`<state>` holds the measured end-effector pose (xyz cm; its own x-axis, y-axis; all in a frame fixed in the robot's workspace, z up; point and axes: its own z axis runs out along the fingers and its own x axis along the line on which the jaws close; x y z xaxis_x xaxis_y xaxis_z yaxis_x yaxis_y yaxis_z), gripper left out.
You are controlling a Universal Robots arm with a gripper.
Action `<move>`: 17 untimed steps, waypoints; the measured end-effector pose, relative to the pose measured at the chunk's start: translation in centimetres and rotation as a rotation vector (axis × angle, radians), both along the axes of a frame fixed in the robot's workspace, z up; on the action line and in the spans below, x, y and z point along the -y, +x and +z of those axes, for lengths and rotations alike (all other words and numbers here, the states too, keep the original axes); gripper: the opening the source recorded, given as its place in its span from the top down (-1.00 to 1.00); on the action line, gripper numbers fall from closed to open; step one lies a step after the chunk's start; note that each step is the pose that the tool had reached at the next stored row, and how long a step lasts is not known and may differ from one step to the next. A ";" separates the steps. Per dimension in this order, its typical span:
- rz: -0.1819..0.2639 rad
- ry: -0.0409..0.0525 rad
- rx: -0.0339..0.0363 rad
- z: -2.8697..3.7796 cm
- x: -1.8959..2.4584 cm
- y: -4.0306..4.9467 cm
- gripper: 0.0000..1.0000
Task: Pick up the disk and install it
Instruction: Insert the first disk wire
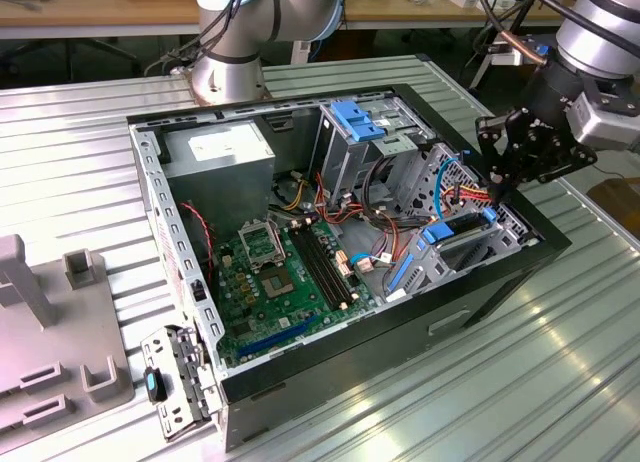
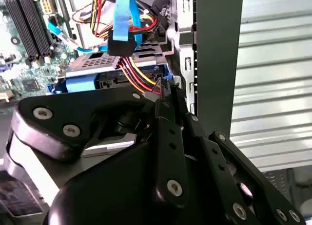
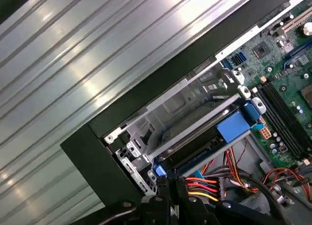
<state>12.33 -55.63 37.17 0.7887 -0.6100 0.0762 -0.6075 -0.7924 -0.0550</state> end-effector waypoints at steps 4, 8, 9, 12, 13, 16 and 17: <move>-0.076 -0.0002 0.0000 -0.06 0.00 0.01 0.66; -0.153 -0.0002 0.0000 -0.13 0.00 0.01 0.66; -0.169 -0.0002 -0.0001 -0.15 0.00 0.01 0.66; -0.227 -0.0003 -0.0002 -0.18 0.00 0.01 0.66; -0.242 -0.0004 -0.0010 -0.18 0.00 0.01 0.66; -0.329 -0.0006 -0.0042 -0.19 0.00 0.01 0.66; -0.346 -0.0007 -0.0043 -0.19 0.00 0.01 0.66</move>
